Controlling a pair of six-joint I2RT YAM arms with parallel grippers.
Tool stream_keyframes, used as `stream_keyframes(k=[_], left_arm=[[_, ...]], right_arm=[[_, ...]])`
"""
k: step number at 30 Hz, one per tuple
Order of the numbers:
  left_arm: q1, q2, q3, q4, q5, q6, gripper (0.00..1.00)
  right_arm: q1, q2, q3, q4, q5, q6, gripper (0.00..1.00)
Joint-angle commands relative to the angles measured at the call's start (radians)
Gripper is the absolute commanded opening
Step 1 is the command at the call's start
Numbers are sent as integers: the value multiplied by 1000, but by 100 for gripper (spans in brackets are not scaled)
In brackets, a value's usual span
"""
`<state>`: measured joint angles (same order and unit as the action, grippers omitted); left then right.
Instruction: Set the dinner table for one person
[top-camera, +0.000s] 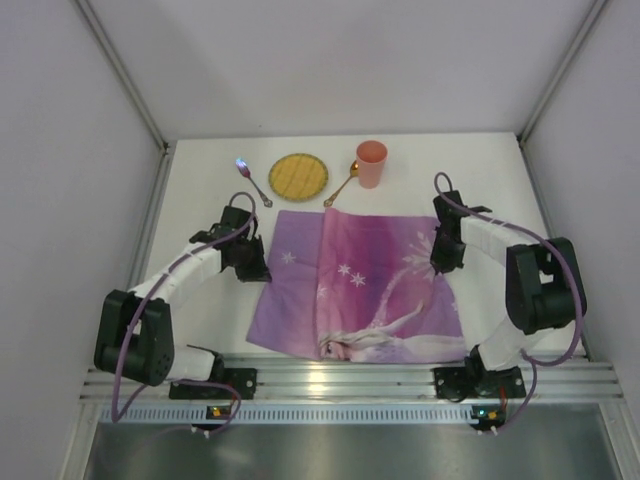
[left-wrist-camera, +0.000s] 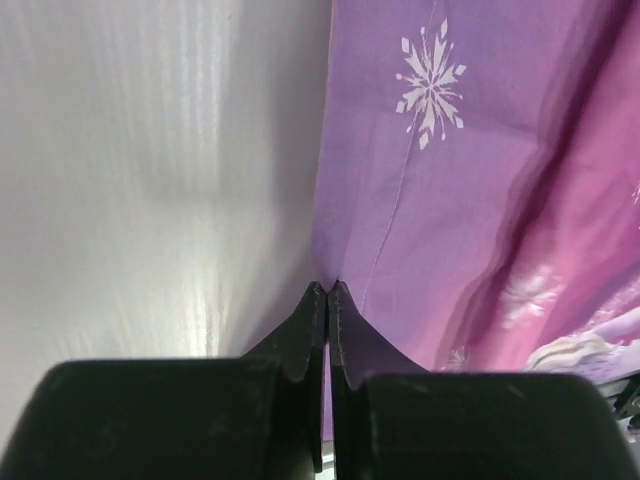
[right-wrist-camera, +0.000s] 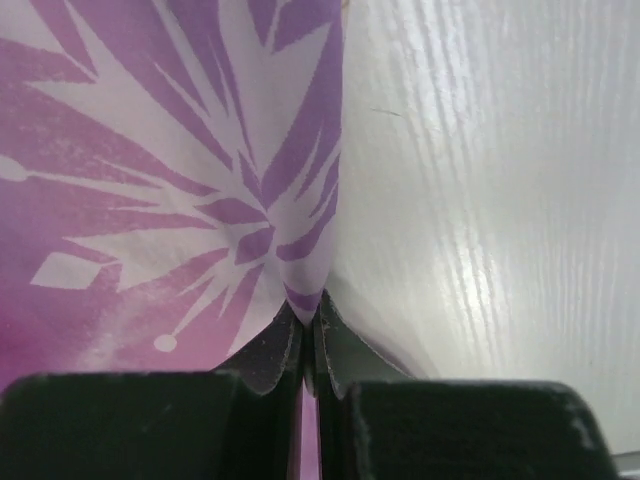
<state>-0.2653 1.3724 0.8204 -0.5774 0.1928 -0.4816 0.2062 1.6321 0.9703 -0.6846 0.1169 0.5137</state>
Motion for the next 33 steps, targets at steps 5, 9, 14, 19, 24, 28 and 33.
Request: stream_keyframes(k=[5, 9, 14, 19, 24, 28, 33], left_arm=[[3, -61, 13, -128, -136, -73, 0], [9, -97, 32, -211, -217, -126, 0], [31, -111, 60, -254, -306, -117, 0], [75, -87, 85, -259, -317, -81, 0], [89, -49, 112, -282, -297, -86, 15], [89, -59, 172, -311, -312, -126, 99], [89, -24, 345, -326, -426, -155, 99]], right_arm=[[-99, 64, 76, -56, 93, -104, 0], [-110, 101, 139, -67, 95, -89, 0], [-108, 138, 168, -63, 32, -69, 0], [-106, 144, 165, -47, -26, -89, 0], [-106, 120, 163, -46, -103, -95, 31], [-85, 40, 180, -88, -137, -72, 92], [-73, -150, 209, -170, -157, -55, 96]])
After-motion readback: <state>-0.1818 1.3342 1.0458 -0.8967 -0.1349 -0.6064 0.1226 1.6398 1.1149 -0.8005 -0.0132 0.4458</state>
